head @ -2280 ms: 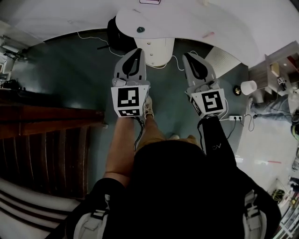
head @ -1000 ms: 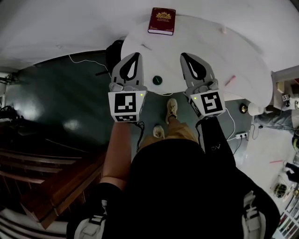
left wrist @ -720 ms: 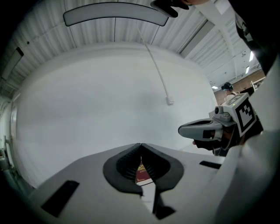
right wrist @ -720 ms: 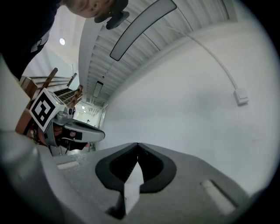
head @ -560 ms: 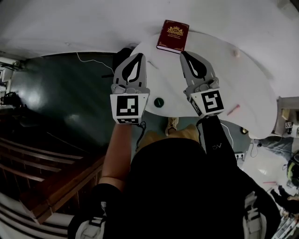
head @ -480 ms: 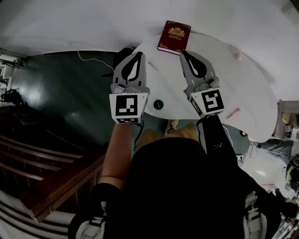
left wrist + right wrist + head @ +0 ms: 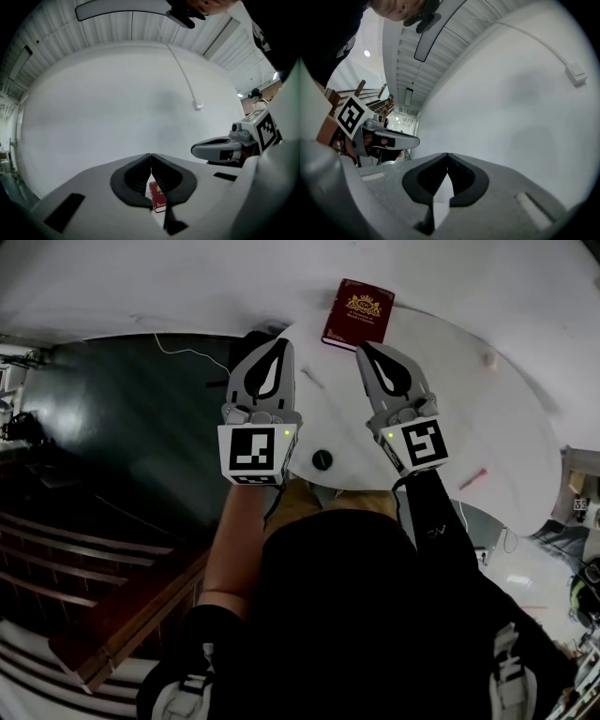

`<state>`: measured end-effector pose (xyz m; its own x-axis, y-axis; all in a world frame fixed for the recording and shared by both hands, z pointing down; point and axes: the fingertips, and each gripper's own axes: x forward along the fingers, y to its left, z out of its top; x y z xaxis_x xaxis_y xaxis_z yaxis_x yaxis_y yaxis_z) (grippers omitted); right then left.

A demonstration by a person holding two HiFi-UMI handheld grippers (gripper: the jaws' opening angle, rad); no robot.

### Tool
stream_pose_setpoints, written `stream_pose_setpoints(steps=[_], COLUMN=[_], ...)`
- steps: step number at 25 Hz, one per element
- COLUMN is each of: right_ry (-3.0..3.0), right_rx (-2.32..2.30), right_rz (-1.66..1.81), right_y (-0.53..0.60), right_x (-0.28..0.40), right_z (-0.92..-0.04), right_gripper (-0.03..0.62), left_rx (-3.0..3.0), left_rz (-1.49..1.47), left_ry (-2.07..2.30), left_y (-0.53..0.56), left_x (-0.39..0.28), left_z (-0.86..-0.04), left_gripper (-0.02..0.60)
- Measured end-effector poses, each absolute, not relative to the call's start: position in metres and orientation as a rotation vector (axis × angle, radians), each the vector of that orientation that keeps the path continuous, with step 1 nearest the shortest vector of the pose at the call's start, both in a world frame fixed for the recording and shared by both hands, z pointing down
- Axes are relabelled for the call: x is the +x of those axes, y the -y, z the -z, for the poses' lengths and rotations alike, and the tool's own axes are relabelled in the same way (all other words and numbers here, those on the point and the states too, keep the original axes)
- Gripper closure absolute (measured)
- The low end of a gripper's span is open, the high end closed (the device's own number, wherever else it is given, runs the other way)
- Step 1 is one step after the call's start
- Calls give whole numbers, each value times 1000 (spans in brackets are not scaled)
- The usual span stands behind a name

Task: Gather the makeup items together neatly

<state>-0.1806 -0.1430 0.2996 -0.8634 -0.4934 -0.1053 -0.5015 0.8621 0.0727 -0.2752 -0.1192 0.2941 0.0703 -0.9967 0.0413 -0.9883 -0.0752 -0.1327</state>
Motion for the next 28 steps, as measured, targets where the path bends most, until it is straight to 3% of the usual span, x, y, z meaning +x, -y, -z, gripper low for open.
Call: stream_pose_setpoints(steps=[7, 20, 28], right_ry=[-2991, -3666, -3867], right_rx=[-741, -647, -762], right_rz=[-179, 343, 456], right_y=[149, 164, 159], right_x=[-226, -298, -295], right_z=[-314, -571, -636], right_gripper=[592, 528, 525], left_rx=[-2331, -2450, -2477], left_rz=[220, 282, 290], left_ry=[-2006, -2004, -2037], left_y=[138, 128, 119], left_x=[-300, -343, -361], left_z=[-305, -345, -360], left_gripper=[571, 571, 571])
